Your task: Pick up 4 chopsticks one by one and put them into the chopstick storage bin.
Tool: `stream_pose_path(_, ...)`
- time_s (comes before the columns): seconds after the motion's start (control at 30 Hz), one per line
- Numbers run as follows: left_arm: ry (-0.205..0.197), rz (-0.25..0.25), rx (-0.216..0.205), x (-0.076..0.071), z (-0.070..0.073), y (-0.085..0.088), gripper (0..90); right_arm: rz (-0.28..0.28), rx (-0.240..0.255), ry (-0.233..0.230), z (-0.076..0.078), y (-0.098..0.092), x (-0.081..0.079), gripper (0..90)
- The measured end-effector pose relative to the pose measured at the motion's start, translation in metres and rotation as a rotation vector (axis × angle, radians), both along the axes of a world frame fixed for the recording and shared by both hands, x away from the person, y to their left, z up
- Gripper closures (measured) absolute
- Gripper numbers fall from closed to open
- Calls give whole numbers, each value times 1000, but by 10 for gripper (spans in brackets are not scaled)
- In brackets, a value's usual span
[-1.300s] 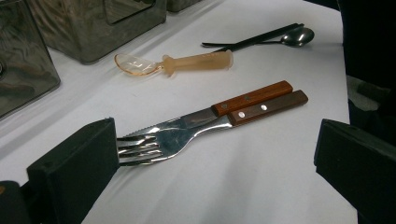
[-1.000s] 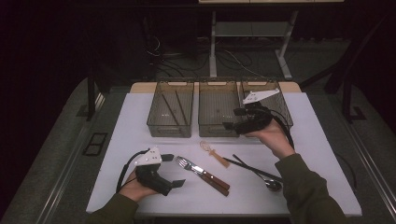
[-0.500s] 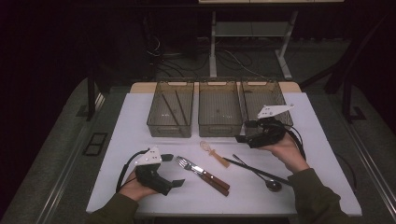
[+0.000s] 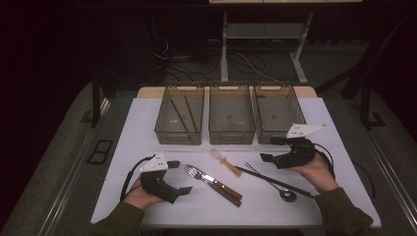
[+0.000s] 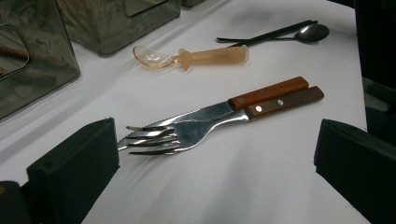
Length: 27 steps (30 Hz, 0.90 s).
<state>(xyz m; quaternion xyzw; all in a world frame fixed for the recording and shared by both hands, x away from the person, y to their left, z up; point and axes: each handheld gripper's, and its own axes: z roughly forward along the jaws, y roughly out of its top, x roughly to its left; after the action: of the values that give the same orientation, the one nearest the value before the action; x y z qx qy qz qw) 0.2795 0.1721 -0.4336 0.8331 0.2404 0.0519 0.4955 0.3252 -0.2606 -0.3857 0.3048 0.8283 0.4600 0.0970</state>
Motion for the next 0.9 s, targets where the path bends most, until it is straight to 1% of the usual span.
stream_pose_path(0.1, -2, -2, 9, -1, -1, 1, 0, -15, -2, 4, -2, -8, -4, 248)
stream_pose_path(0.2, -4, 2, 5, -2, 0, 2, 0, -24, -5, 1, -3, -14, -9, 248)
stream_pose_path(0.37, -4, 8, 5, -2, 0, 2, 0, -45, 5, 15, -7, -27, -19, 248)
stream_pose_path(0.6, -2, 12, 8, -3, -1, 3, 0, -67, 3, 15, -16, -50, -31, 248)
stream_pose_path(0.73, -3, 16, 2, -5, 0, 5, 0, -76, 4, 17, -19, -59, -36, 248)
stream_pose_path(0.9, -2, 21, 1, -5, 0, 6, 0, -67, -10, 33, -23, -63, -42, 249)
